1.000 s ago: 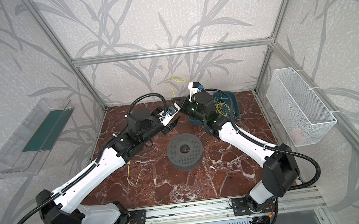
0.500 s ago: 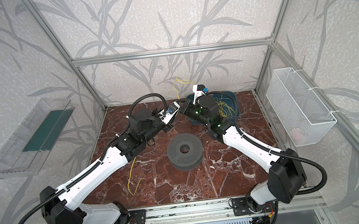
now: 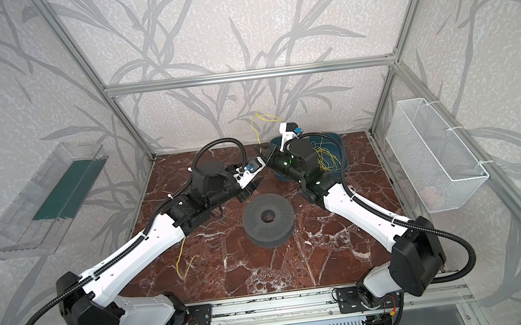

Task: Wrap the cables

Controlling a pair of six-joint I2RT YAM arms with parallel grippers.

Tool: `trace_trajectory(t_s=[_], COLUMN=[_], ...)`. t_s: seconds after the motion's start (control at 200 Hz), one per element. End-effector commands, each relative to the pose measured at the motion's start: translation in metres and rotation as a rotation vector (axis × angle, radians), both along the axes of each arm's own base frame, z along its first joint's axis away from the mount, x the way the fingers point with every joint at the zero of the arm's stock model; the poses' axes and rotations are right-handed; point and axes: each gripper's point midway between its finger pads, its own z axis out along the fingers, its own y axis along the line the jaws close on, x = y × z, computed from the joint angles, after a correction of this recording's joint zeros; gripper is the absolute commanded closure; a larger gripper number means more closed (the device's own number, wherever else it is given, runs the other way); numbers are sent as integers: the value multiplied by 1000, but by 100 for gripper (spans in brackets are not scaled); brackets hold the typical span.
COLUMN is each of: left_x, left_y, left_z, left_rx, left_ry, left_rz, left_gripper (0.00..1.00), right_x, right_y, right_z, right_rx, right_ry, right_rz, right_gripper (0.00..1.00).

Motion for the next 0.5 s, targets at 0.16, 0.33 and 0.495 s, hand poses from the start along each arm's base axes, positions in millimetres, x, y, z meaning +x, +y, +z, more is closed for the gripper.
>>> trace_trajectory(t_s=[0.16, 0.33, 0.495], left_x=[16, 19, 22], left_y=[3, 6, 10], left_z=[9, 15, 9], left_rx=[-29, -50, -16], left_ry=[-58, -118, -134], left_rz=[59, 76, 83], left_gripper=[71, 99, 100], right_x=[-14, -18, -23], right_y=[0, -2, -1], right_z=[23, 23, 22], right_rx=[67, 59, 55], right_ry=[-43, -44, -45], right_rz=[36, 38, 63], right_gripper=[100, 100, 100])
